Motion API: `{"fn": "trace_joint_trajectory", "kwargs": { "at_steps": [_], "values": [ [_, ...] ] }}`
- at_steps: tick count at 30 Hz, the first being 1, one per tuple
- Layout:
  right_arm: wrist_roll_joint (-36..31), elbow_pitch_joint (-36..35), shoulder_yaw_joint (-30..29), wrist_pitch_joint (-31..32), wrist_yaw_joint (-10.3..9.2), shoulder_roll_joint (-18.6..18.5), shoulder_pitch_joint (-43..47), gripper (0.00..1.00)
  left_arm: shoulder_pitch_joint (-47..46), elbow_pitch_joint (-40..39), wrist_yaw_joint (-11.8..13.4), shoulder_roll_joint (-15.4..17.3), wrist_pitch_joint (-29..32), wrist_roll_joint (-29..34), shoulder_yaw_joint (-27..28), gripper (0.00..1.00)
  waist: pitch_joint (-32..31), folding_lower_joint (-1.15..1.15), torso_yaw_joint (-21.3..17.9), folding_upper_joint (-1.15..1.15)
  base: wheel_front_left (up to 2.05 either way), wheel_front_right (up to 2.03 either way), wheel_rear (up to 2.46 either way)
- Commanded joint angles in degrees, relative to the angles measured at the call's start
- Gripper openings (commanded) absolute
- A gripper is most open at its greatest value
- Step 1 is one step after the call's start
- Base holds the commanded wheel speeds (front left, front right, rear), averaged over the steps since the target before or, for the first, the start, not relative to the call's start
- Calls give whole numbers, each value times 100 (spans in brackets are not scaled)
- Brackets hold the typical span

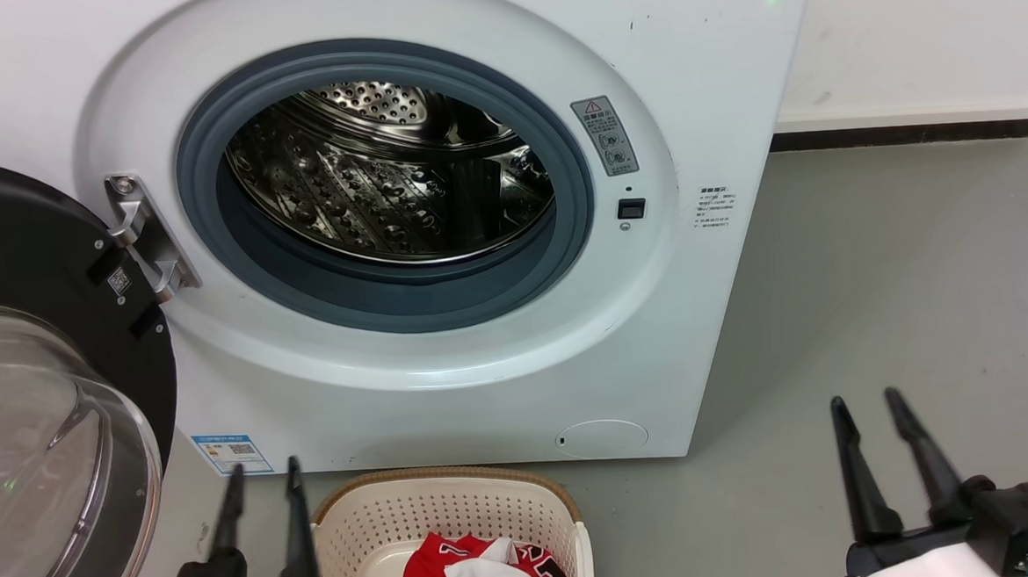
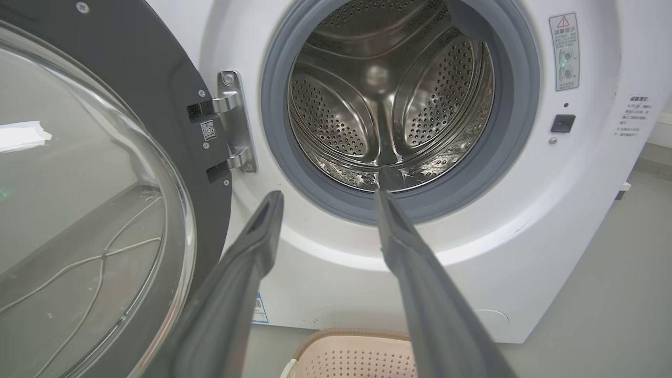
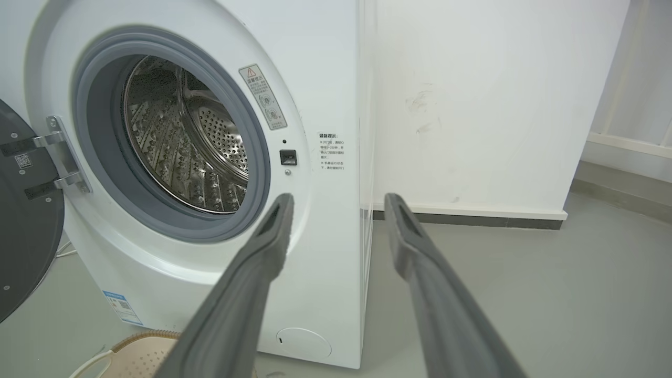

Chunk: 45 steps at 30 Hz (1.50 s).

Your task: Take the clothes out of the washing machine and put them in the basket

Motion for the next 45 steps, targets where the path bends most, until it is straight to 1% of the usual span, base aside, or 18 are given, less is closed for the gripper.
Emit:
{"fn": "trace_joint_trajectory", "kwargs": {
  "at_steps": [1,4,13,22,34,45],
  "values": [
    [0,5,0,0,0,0,1,0,1,5,0,0,0,0,0,0,0,0,0,0,0,0,0],
    [83,120,16,14,0,0,14,0,5,162,-11,-3,52,-87,10,0,0,0,-1,0,0,0,0],
    [1248,268,16,207,0,-74,-145,0,-172,293,-147,-4,321,-1186,96,0,3,0,3,0,0,0,0],
    [2272,418,7,390,-1,-127,-302,0,-315,391,-267,-4,546,-2172,159,0,6,0,6,0,0,0,0],
    [3461,584,-27,620,-1,-173,-471,0,-492,519,-412,-4,821,-3332,241,0,9,0,11,0,0,0,0],
    [4407,718,-69,820,-2,-198,-610,0,-636,624,-529,-4,1045,-4271,311,0,12,0,15,0,0,0,0]
  ]
}}
